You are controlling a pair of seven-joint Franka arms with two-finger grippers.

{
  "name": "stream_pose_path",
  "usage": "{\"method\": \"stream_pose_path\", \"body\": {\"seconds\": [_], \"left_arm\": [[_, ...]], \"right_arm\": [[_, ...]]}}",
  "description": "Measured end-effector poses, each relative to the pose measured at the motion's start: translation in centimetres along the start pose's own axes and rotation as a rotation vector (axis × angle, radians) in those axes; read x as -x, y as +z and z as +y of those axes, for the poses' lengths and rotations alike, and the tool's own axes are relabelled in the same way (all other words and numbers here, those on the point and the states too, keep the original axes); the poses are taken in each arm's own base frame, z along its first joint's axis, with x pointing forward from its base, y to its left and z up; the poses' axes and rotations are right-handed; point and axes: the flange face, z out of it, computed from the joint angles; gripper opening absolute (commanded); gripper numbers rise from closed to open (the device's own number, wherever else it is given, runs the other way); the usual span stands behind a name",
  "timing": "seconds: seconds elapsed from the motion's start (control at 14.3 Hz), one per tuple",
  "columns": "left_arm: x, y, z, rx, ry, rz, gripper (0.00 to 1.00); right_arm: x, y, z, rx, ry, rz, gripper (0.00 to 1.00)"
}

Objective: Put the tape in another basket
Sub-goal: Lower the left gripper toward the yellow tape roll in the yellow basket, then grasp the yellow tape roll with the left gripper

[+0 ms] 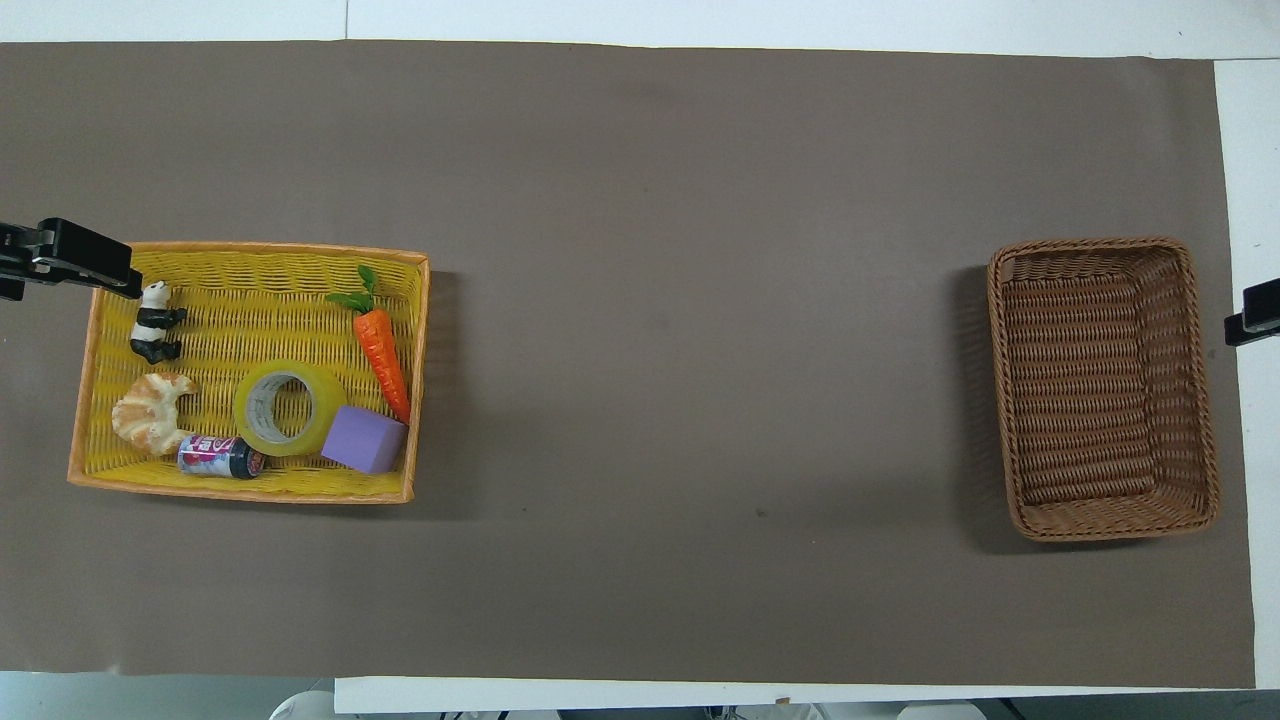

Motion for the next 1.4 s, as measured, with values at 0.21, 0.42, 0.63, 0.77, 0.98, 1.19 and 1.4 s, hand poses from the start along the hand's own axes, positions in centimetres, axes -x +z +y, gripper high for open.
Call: {"method": "stream_pose_path", "body": {"seconds": [0.21, 0.42, 0.63, 0.77, 0.98, 1.19, 1.4], "left_arm": [[0.1, 0.2, 0.0, 0.000, 0.000, -0.009, 1.00], [0.5, 1.2, -0.2, -0.004, -0.005, -0.033, 1.00], [2.0, 6.2, -2.4, -0.018, -0.051, 0.003, 1.00], [3.7, 12.4, -3.2, -0.026, -0.067, 0.008, 1.00], [5.5, 19.1, -3.2, -0.029, -0.065, -0.039, 1.00], [6.0, 22.5, -2.9, -0.027, -0.057, -0.072, 1.00], [6.4, 25.3, -2.7, -0.026, -0.051, -0.066, 1.00]], "right_arm": [[0.0, 0.0, 0.0, 0.000, 0.000, 0.000, 1.00], [0.0, 0.0, 0.0, 0.000, 0.000, 0.000, 1.00], [0.0, 0.0, 0.0, 0.000, 0.000, 0.000, 1.00], [0.0, 0.0, 0.0, 0.000, 0.000, 0.000, 1.00], [0.0, 0.0, 0.0, 0.000, 0.000, 0.000, 1.00], [0.0, 0.0, 0.0, 0.000, 0.000, 0.000, 1.00], [0.0, 0.0, 0.0, 0.000, 0.000, 0.000, 1.00]]}}
